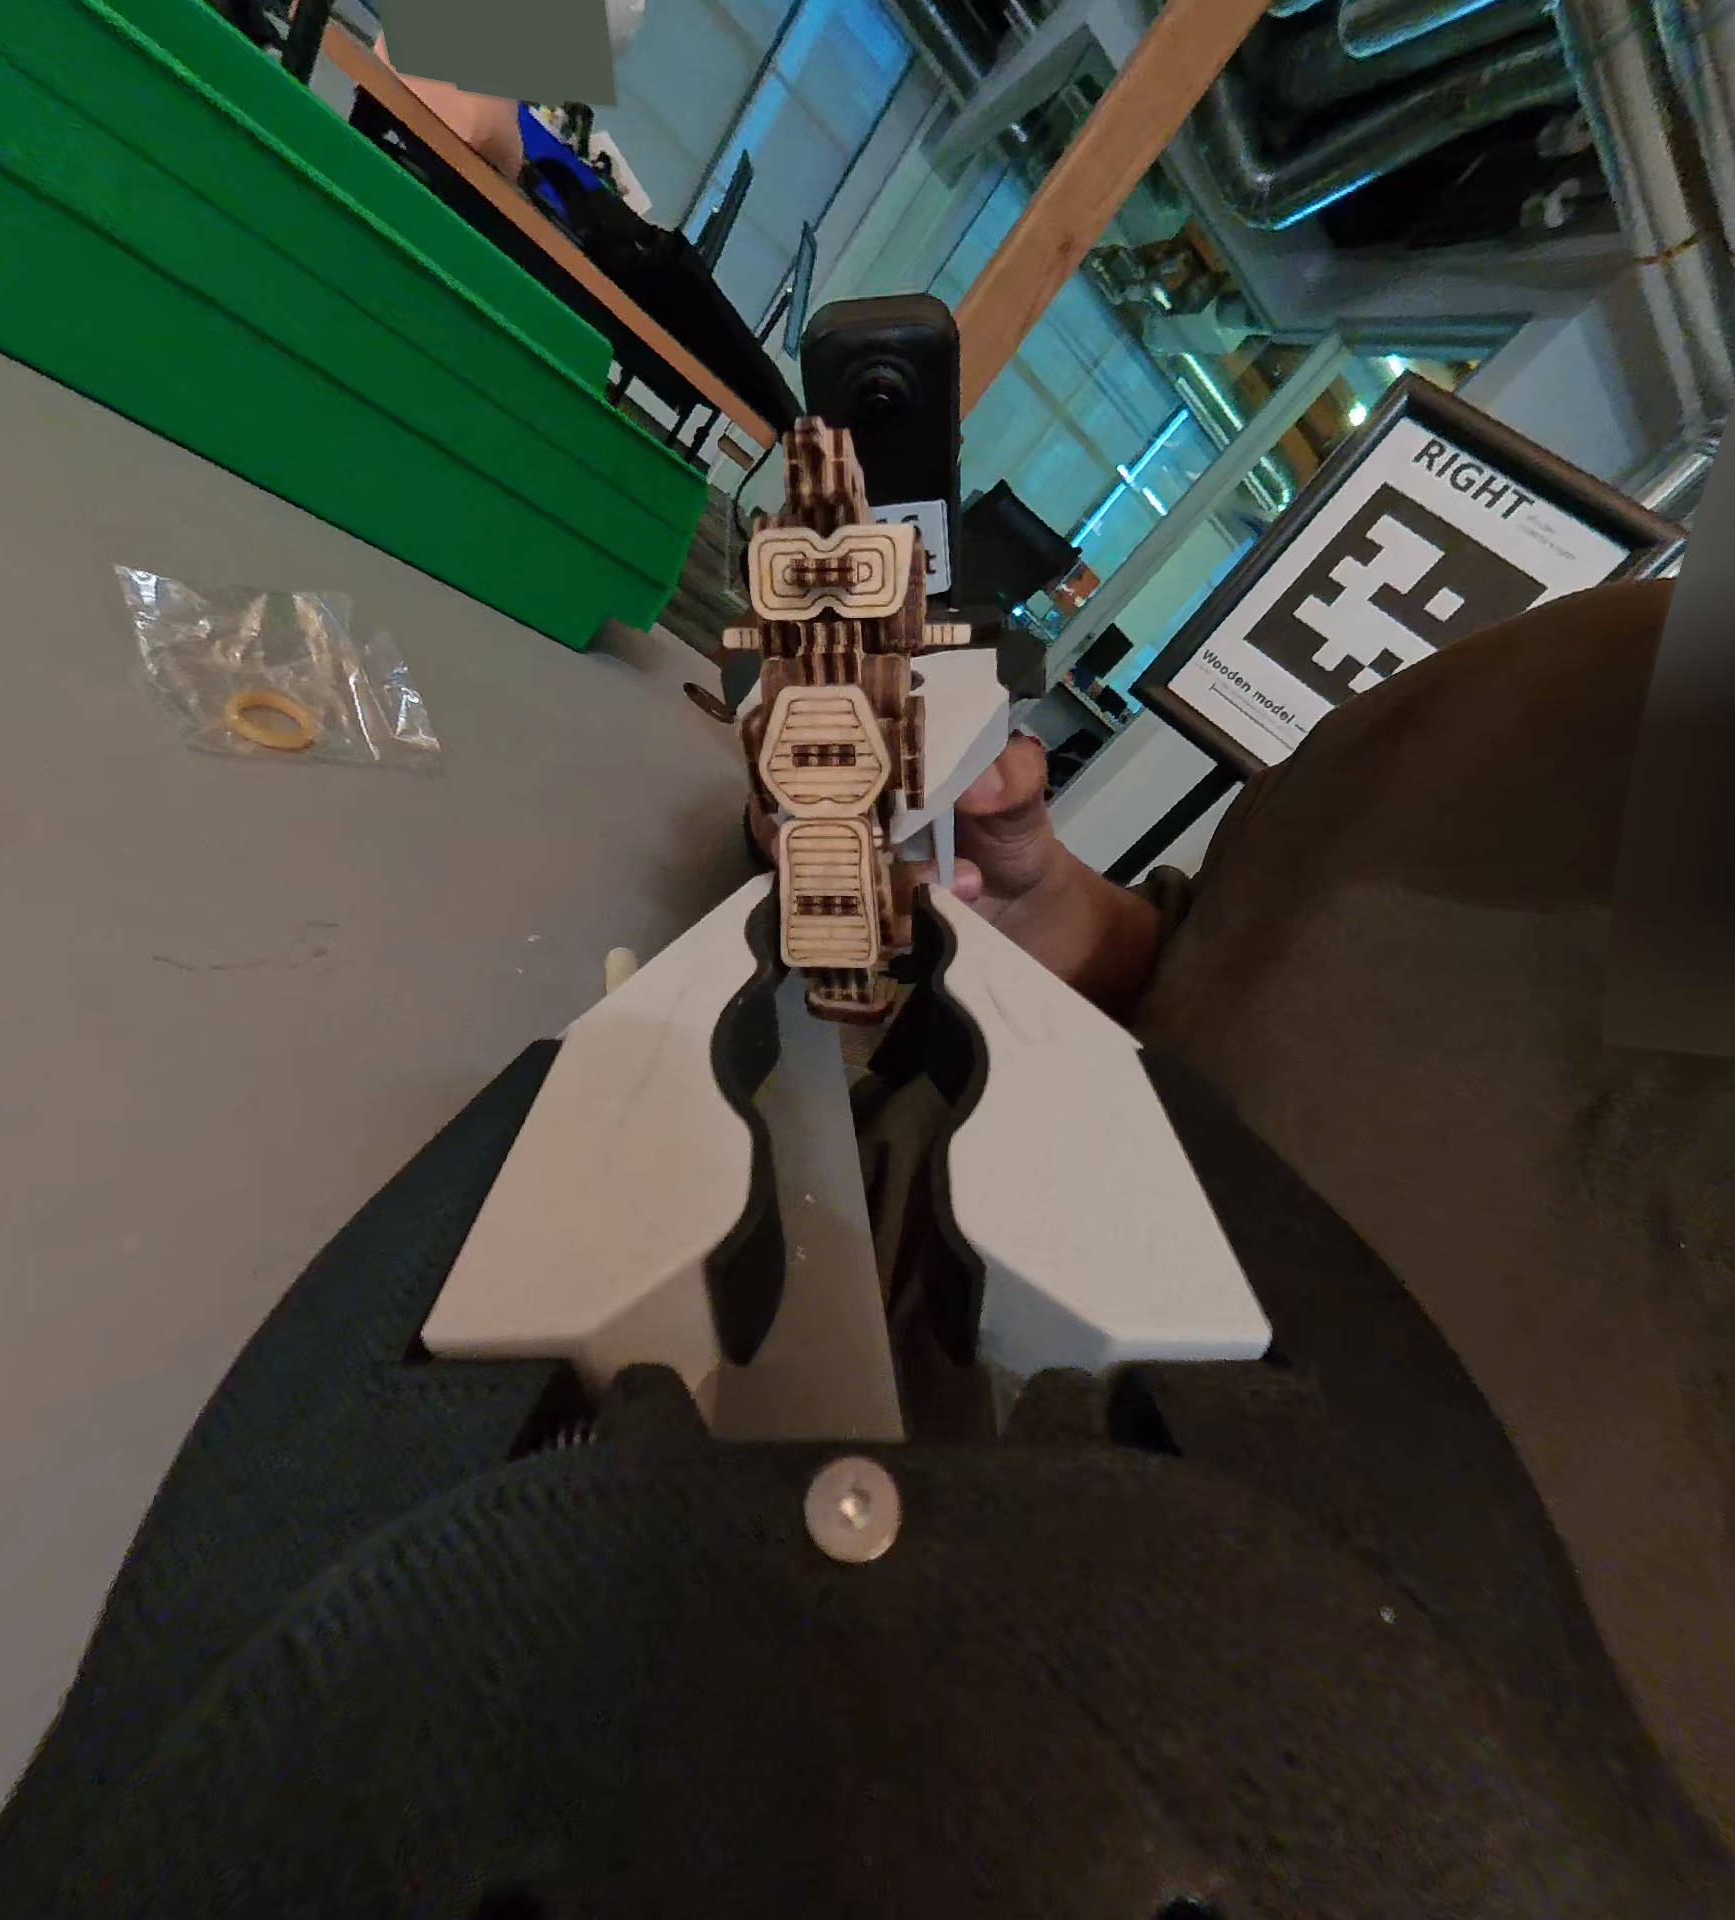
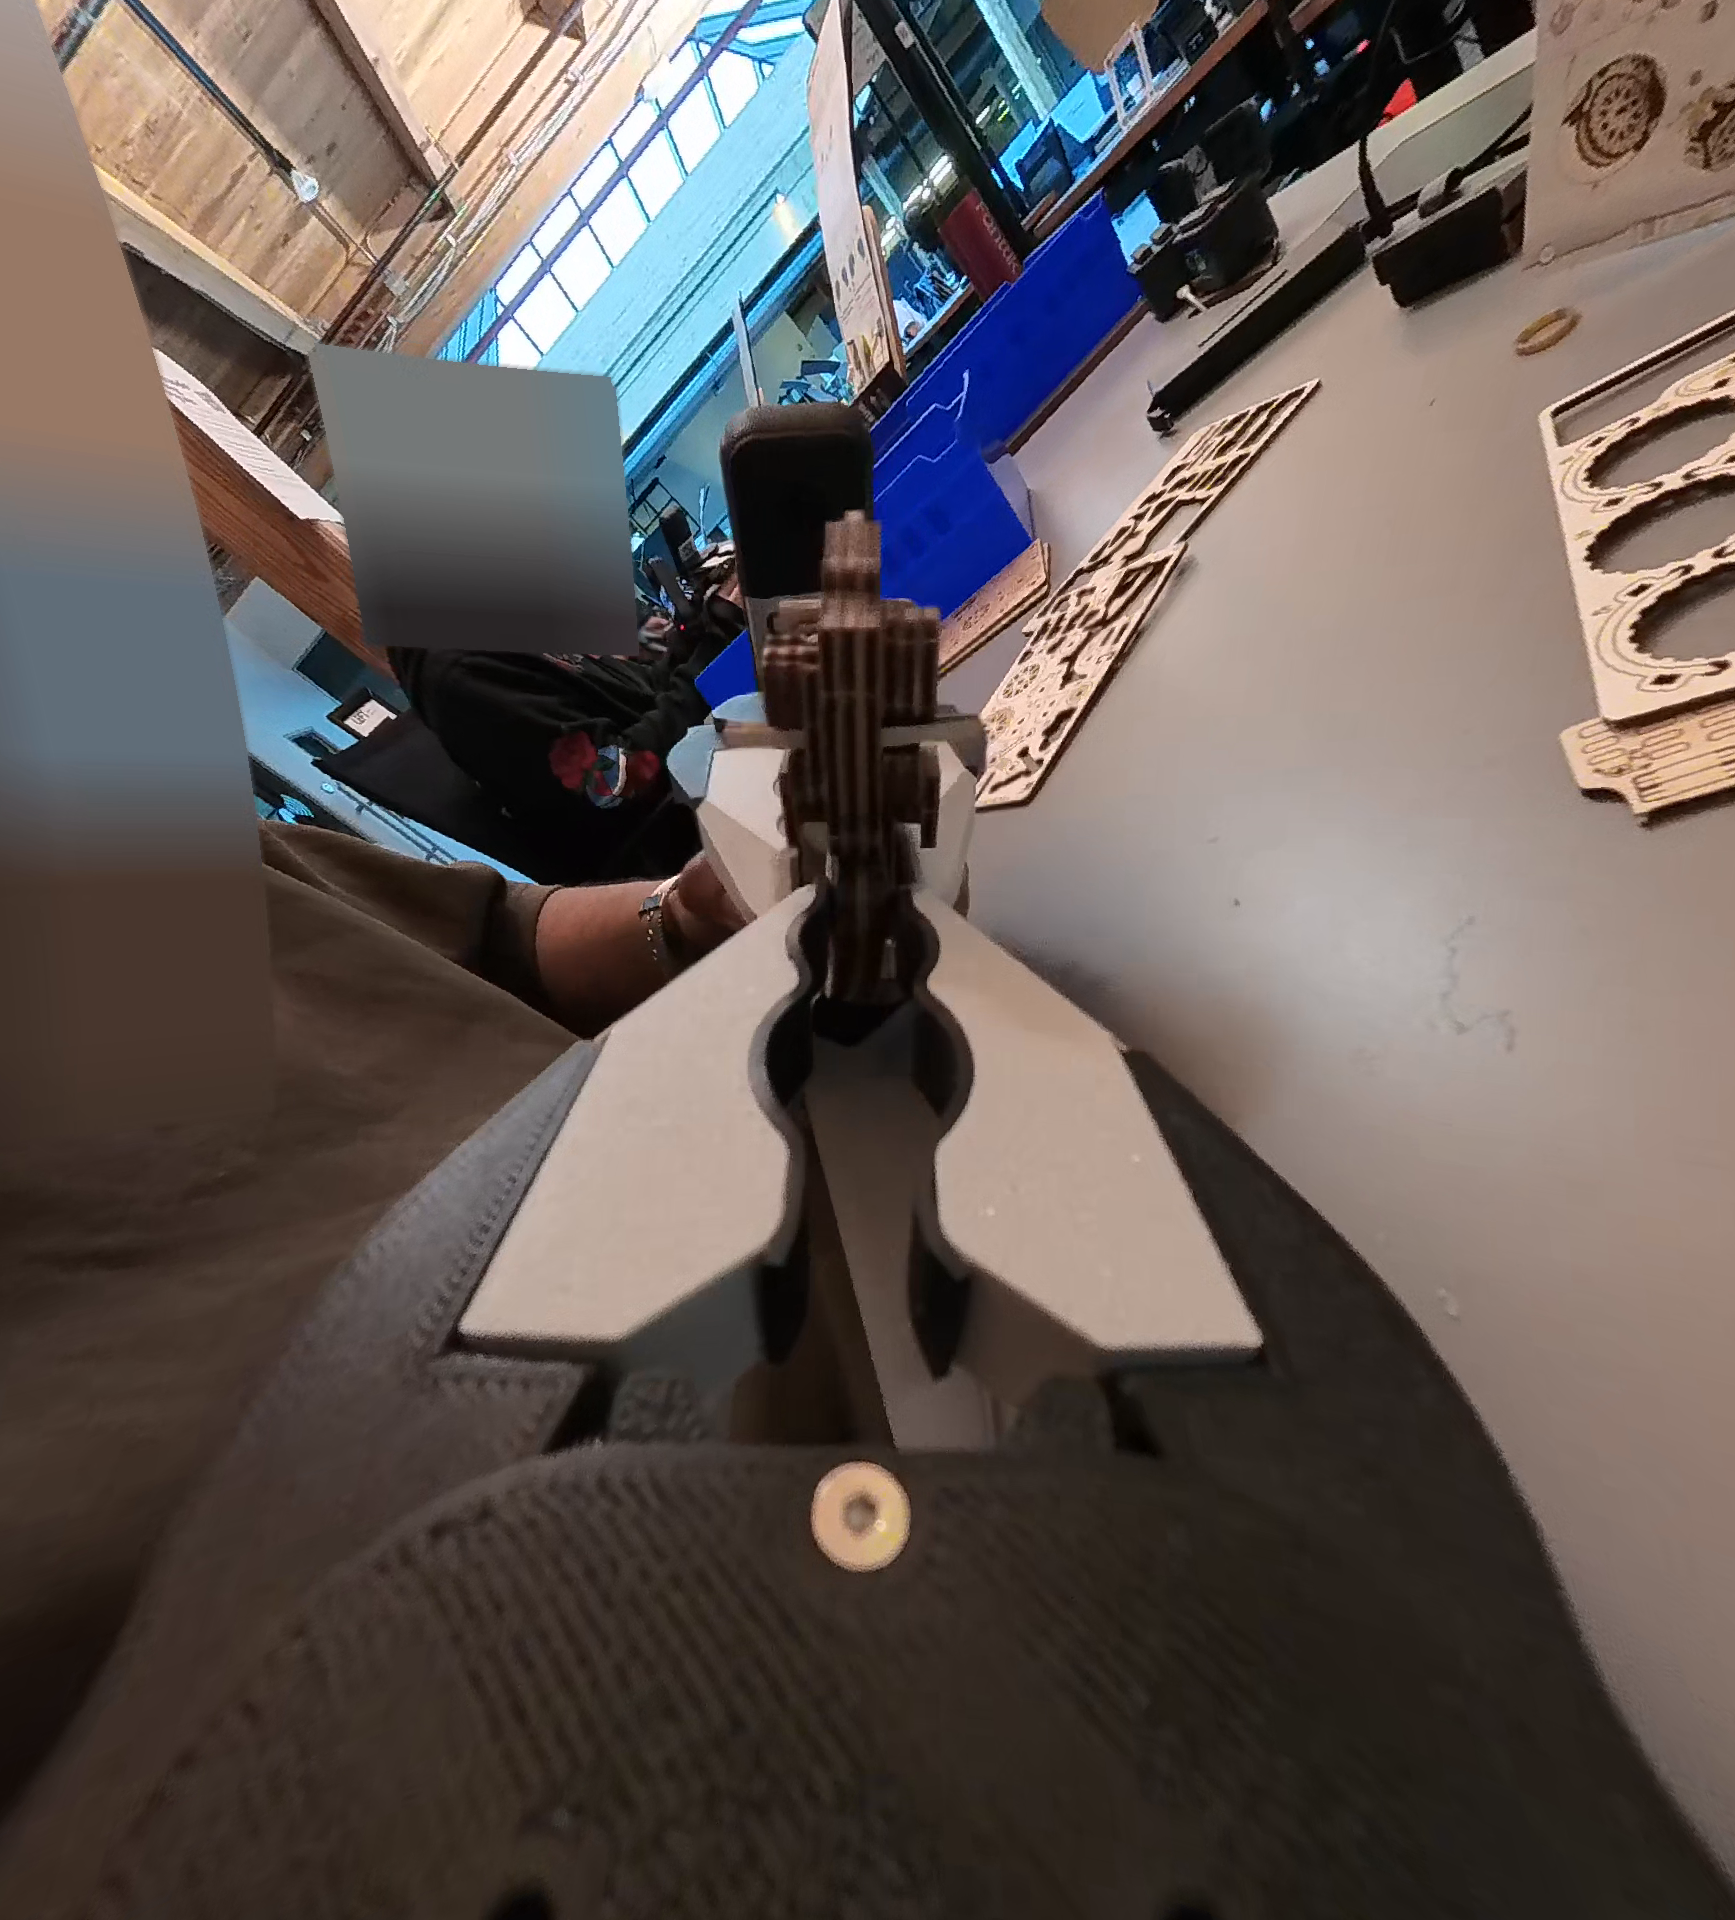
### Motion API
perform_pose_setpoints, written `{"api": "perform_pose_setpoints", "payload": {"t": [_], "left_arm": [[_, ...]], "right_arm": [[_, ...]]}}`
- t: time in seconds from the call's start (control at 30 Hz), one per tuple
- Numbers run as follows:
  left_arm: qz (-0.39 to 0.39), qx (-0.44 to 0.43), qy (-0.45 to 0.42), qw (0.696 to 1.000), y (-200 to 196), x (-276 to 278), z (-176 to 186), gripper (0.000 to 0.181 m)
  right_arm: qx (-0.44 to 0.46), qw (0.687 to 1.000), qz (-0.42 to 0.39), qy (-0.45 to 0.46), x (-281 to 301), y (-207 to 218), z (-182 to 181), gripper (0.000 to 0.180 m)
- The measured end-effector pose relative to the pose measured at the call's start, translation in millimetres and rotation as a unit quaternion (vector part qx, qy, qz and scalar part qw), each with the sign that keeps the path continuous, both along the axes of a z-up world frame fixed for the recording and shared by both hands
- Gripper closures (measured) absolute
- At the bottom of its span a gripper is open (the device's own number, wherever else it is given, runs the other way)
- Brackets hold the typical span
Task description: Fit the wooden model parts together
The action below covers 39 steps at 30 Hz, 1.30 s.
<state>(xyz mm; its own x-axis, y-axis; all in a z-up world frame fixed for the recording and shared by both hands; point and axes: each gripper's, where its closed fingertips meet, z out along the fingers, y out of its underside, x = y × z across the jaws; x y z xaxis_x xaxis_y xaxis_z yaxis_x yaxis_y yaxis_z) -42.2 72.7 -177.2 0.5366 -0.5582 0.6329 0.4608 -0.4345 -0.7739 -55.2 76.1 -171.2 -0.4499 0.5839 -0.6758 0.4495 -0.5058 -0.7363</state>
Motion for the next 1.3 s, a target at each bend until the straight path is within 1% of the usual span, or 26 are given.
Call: {"api": "perform_pose_setpoints", "payload": {"t": [0.17, 0.3, 0.5, 0.63, 0.8, 0.97, 1.17, 1.3], "left_arm": [[0.005, -0.007, 0.003, 1.0, 0.5, -3.6, -2.0, 0.165], [0.005, -0.006, 0.0, 1.0, -0.3, -5.1, -1.6, 0.167], [0.001, -0.008, -0.019, 1.0, -2.2, -7.3, 2.9, 0.168], [-0.003, -0.002, -0.01, 1.0, -3.8, -5.2, 6.6, 0.168], [-0.006, -0.002, -0.005, 1.0, -4.8, -4.5, 6.5, 0.167], [-0.01, -0.001, -0.007, 1.0, -5.5, -3.1, 7.4, 0.167], [-0.012, -0.002, -0.001, 1.0, -5.8, -2.0, 7.3, 0.167], [-0.001, 0.0, 0.031, 1.0, -4.9, -1.6, 4.2, 0.167]], "right_arm": [[-0.002, 1.0, -0.004, 0.0, -0.2, 2.3, 0.1, 0.17], [0.014, 1.0, -0.007, 0.001, -0.9, 1.3, -1.5, 0.17], [0.036, 0.999, -0.006, 0.008, -1.1, -2.1, -1.0, 0.169], [0.036, 0.999, 0.003, 0.019, 0.7, -3.4, 2.9, 0.169], [0.045, 0.998, 0.026, 0.029, 4.6, -7.0, 5.6, 0.161], [0.071, 0.997, 0.032, 0.026, 6.3, -6.5, 2.0, 0.168], [0.092, 0.995, 0.036, 0.03, 7.7, -7.1, 0.7, 0.169], [0.102, 0.994, 0.031, 0.027, 7.2, -6.0, -1.9, 0.169]]}}
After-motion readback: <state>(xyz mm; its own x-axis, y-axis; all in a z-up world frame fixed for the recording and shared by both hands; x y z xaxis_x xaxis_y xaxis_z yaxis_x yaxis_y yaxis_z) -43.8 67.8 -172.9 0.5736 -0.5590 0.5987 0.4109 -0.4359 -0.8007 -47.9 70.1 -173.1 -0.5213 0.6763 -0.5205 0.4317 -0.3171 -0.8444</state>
